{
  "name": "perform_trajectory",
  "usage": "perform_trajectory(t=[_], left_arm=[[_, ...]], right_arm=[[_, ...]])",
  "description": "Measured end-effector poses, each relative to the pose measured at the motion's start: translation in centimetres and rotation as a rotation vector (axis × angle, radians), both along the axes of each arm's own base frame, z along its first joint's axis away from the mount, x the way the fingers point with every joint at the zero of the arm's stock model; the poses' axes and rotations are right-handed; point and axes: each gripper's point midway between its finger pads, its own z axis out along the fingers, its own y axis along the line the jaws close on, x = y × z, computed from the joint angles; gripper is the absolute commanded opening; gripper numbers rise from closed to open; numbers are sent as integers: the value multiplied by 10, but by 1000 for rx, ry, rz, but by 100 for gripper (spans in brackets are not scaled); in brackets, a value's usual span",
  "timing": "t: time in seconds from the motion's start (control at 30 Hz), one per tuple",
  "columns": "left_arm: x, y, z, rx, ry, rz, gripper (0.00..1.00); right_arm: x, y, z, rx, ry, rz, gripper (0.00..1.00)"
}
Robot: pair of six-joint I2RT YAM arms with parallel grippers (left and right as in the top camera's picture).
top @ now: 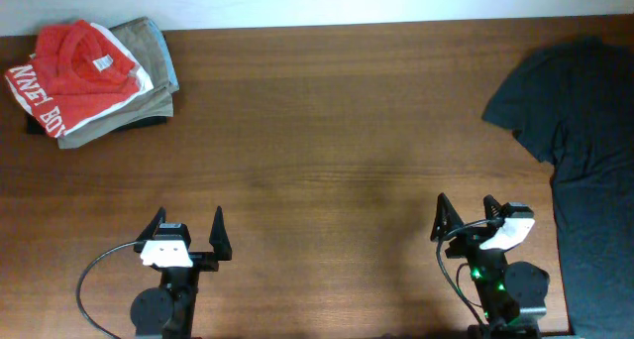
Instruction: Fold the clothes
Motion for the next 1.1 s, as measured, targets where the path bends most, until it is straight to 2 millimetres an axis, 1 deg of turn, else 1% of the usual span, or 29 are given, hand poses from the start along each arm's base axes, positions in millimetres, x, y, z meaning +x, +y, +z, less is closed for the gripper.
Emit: perform_trajectory(t=[0.03,0.13,0.23,0.47,0.77,1.1], left_arm=[[0,0,0,0,0,0,99],[0,0,0,0,0,0,99],[0,0,0,0,0,0,99],[0,0,0,0,0,0,99],[0,0,0,0,0,0,99],[0,0,0,0,0,0,99]], right_arm=[[-2,2,3,-16,-15,13,99],[-6,3,2,-39,-18,23,99],[-8,4,8,-56,-46,28,99],[-8,4,8,-90,-50,32,99],[-8,4,8,-185,-61,43,99],[-8,4,8,-206,-63,45,99]])
